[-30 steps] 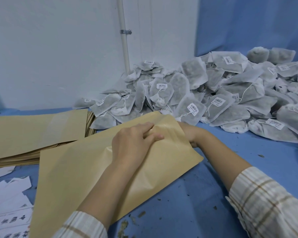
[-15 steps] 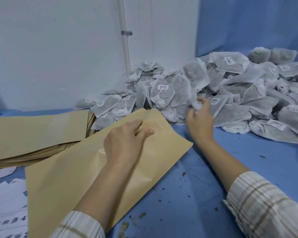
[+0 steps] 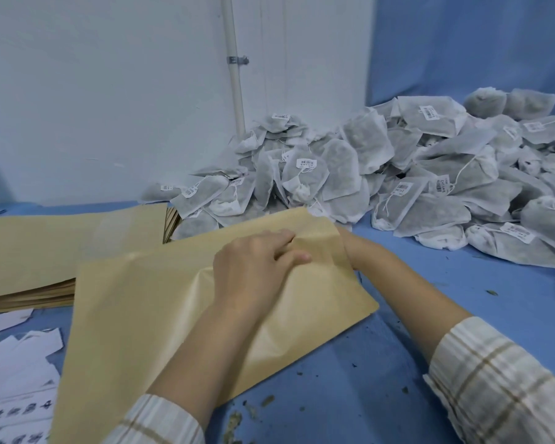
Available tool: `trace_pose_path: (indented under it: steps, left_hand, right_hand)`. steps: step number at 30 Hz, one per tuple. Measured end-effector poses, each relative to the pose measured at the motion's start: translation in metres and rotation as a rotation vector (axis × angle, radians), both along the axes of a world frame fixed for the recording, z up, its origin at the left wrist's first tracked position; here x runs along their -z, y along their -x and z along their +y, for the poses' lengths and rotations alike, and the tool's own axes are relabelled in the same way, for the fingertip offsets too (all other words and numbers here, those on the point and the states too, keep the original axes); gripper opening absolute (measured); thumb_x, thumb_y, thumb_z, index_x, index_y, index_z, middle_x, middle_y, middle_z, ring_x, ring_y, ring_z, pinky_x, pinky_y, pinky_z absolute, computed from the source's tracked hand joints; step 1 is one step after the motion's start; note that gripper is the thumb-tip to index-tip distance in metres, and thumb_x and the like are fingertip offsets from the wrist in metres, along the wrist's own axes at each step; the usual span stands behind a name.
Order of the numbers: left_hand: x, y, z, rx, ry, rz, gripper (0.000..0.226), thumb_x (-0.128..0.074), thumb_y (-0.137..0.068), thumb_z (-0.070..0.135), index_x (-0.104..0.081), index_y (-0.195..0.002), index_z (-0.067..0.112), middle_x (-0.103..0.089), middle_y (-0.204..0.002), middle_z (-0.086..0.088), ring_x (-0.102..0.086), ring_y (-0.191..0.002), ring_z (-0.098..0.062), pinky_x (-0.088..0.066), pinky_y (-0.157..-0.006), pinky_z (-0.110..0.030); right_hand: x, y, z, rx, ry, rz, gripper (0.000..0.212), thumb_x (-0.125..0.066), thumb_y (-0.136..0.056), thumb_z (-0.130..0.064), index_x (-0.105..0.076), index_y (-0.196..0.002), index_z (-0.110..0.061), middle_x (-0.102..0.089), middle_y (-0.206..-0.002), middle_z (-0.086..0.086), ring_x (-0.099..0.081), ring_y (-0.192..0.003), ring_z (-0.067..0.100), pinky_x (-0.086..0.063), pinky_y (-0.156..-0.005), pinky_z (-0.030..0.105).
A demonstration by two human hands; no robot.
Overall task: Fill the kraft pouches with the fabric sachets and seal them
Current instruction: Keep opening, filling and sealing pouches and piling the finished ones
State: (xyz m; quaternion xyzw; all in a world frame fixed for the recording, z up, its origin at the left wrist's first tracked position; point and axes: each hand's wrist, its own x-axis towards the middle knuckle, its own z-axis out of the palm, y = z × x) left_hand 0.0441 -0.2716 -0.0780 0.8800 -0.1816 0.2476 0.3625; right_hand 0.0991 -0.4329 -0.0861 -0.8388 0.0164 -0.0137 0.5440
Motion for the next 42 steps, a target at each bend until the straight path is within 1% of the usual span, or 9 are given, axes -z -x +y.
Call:
trace_pose_path:
  steps: [4,9,13,16,19,23,30,36,42]
  left_hand:
    - [0.002,-0.004,0.003,0.015,0.059,0.04,0.047,-0.076,-0.069,0.049,-0.043,-0.103,0.051,-0.066,-0.085,0.013,-0.064,-0.085,-0.016,-0.05,-0.074,-0.038]
    - [0.002,-0.009,0.007,-0.068,0.079,0.032,0.03,-0.071,-0.073,0.052,-0.07,-0.087,0.027,-0.072,-0.083,0.006,-0.063,-0.087,-0.019,-0.049,-0.075,-0.039]
    - [0.0,-0.014,0.014,-0.18,0.051,0.056,0.037,-0.067,-0.075,0.056,-0.072,-0.094,0.024,-0.073,-0.094,0.003,-0.062,-0.096,-0.023,-0.049,-0.077,-0.038]
    - [-0.001,-0.017,0.02,-0.217,0.086,0.079,0.038,-0.066,-0.076,0.057,-0.072,-0.099,0.026,-0.073,-0.097,-0.001,-0.061,-0.099,-0.025,-0.049,-0.077,-0.037]
    - [-0.004,-0.02,0.023,-0.253,0.079,0.084,0.039,-0.066,-0.075,0.057,-0.072,-0.097,0.025,-0.072,-0.097,-0.004,-0.061,-0.098,-0.026,-0.047,-0.075,-0.034]
    - [-0.005,-0.022,0.03,-0.306,0.109,0.092,0.039,-0.069,-0.074,0.055,-0.072,-0.091,0.02,-0.072,-0.092,-0.005,-0.061,-0.092,-0.027,-0.045,-0.071,-0.033]
    - [-0.007,-0.022,0.032,-0.307,0.124,0.073,0.036,-0.07,-0.074,0.053,-0.073,-0.091,0.022,-0.072,-0.094,-0.006,-0.061,-0.092,-0.027,-0.041,-0.069,-0.031]
    - [-0.009,-0.019,0.03,-0.296,0.143,0.056,0.037,-0.07,-0.073,0.054,-0.073,-0.092,0.023,-0.072,-0.091,-0.006,-0.062,-0.091,-0.027,-0.043,-0.069,-0.032]
    - [-0.022,-0.009,0.021,-0.197,0.233,0.011,0.031,-0.072,-0.071,0.053,-0.072,-0.086,0.026,-0.071,-0.078,0.001,-0.061,-0.082,-0.018,-0.041,-0.07,-0.03]
  right_hand:
    - [0.01,0.006,0.055,0.318,0.267,0.01,0.028,-0.023,-0.097,-0.015,-0.046,-0.112,-0.009,-0.056,-0.109,0.004,-0.062,-0.092,0.006,-0.034,-0.093,0.022]
    - [-0.025,0.029,-0.011,-0.274,-0.442,0.085,0.021,-0.05,-0.093,-0.003,-0.064,-0.09,-0.018,-0.071,-0.07,-0.003,-0.065,-0.058,0.004,-0.049,-0.048,0.015]
    - [-0.003,0.003,-0.001,0.085,-0.027,-0.225,0.015,-0.062,-0.084,-0.007,-0.072,-0.091,-0.016,-0.071,-0.084,-0.003,-0.064,-0.074,0.009,-0.051,-0.064,0.023]
    - [-0.001,-0.02,-0.01,0.431,0.451,-0.447,0.024,-0.055,-0.089,-0.018,-0.07,-0.107,-0.022,-0.047,-0.136,0.005,-0.041,-0.122,0.02,-0.03,-0.095,0.021]
    - [0.003,-0.04,0.001,0.249,0.845,-0.367,0.036,-0.045,-0.094,-0.039,-0.053,-0.128,-0.033,0.001,-0.157,0.006,-0.002,-0.142,0.026,-0.011,-0.113,0.036]
    - [0.005,-0.055,0.009,0.182,0.976,-0.238,0.053,-0.033,-0.096,-0.047,-0.03,-0.144,-0.025,0.011,-0.157,0.004,0.008,-0.145,0.021,-0.002,-0.115,0.041]
    - [-0.002,-0.023,0.013,0.604,0.165,-0.823,0.023,-0.056,-0.089,-0.014,-0.06,-0.112,-0.015,-0.06,-0.109,-0.005,-0.052,-0.102,0.01,-0.043,-0.089,0.027]
    - [-0.027,0.0,0.006,0.669,-0.579,-0.671,0.017,-0.059,-0.085,-0.018,-0.058,-0.099,-0.027,-0.057,-0.075,-0.01,-0.056,-0.059,0.0,-0.05,-0.063,0.015]
    - [-0.036,0.024,-0.002,0.262,-0.431,-0.303,0.026,-0.067,-0.08,-0.012,-0.064,-0.106,-0.012,-0.062,-0.055,-0.007,-0.056,-0.045,0.005,-0.05,-0.048,0.021]
